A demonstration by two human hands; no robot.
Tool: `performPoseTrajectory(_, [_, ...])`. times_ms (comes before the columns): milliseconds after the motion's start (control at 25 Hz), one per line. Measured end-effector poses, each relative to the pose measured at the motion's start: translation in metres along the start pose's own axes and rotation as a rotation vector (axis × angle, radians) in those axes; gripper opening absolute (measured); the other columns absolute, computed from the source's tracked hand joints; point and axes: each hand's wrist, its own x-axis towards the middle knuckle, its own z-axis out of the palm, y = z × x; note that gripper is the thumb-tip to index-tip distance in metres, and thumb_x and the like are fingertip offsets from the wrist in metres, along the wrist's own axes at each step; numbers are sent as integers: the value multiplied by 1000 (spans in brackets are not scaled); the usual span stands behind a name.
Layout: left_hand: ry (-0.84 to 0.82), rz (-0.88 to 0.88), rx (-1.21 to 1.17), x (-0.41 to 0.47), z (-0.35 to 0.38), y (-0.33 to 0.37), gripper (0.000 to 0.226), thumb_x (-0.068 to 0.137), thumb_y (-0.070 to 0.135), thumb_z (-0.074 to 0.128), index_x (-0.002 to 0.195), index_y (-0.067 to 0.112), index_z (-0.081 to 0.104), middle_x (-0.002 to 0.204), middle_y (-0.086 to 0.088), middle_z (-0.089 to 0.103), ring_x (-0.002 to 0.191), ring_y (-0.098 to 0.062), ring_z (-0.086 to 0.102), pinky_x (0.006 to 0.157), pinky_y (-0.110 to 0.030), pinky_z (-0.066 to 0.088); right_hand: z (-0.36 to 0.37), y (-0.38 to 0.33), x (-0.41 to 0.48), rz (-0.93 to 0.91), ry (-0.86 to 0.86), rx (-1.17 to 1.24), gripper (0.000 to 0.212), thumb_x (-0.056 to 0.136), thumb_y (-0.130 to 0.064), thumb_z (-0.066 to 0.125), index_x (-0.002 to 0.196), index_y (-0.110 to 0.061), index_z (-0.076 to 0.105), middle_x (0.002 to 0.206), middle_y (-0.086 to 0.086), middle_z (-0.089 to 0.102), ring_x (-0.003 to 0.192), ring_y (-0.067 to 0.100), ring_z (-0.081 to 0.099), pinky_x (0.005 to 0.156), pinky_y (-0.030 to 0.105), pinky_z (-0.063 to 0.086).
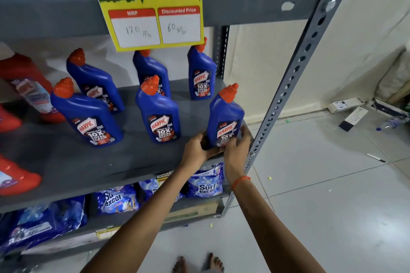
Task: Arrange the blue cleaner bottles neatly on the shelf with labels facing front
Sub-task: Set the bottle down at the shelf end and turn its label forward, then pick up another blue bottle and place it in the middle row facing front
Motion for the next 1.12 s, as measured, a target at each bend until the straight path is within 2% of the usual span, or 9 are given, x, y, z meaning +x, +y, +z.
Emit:
performPoseTrajectory(120, [131,-2,8,-19,-7,11,67,71,32,75,130,16,47,130,-3,58,121,-18,53,101,-30,42,4,-5,-35,-314,37,-56,60,85,6,41,141,-10,28,141,9,38,130,15,39,101,11,40])
performPoseTrajectory(200, [275,83,-101,-33,-14,19,66,72,42,67,130,16,48,134,-3,55,125,-15,50,107,-35,40,10,-12,-52,-544,-28,-113,65,81,10,42,142,-6,27,149,13,30,140,18,28,114,21,28])
performPoseTrajectory(320, [624,328,6,-45,-29,23,64,74,27,69,129,7,44,134,-6,49,125,-14,46,109,-29,36,25,-21,-66,-857,-156,-167,59,83,14,45,138,0,29,148,20,30,143,26,24,119,34,23])
performPoseTrajectory(400, [846,315,70,-39,-48,15,79,72,24,74,135,5,31,140,-12,38,130,-18,38,110,-22,31,42,-20,-64,-961,-262,-188,55,87,8,44,138,-3,30,147,16,31,142,24,26,119,29,22])
performPoseTrajectory(520, [779,190,-51,-13,-84,-6,91,75,42,68,142,5,20,147,-14,31,134,-14,32,104,-4,26,71,-8,-54,-679,-430,-224,53,93,-15,42,143,-8,25,151,9,30,142,14,23,117,17,16])
performPoseTrajectory(680, [422,-6,-159,9,-107,-22,44,86,23,62,123,3,49,121,-14,61,103,-19,59,70,0,46,95,14,-27,-119,-606,-210,41,97,-41,35,130,-19,46,135,8,51,130,24,45,112,37,33])
performPoseTrajectory(760, [364,-46,-171,5,-110,-29,39,85,23,62,119,7,52,117,-12,63,99,-18,60,68,-2,48,94,23,-23,-89,-632,-236,35,96,-47,34,117,-26,53,123,3,59,117,21,55,106,42,42])
performPoseTrajectory(880, [324,-30,-154,-8,-115,-36,38,86,18,62,120,4,52,111,-8,62,99,-17,58,67,1,46,87,29,-29,-125,-652,-251,39,96,-46,33,121,-21,51,122,3,60,111,17,56,100,36,45])
performPoseTrajectory(1120, [276,44,-75,-26,-120,-52,35,81,19,68,110,1,59,99,-9,67,84,-12,60,62,-1,44,68,32,-51,-129,-618,-245,39,98,-39,34,124,-14,51,116,-2,60,106,8,55,74,-3,42])
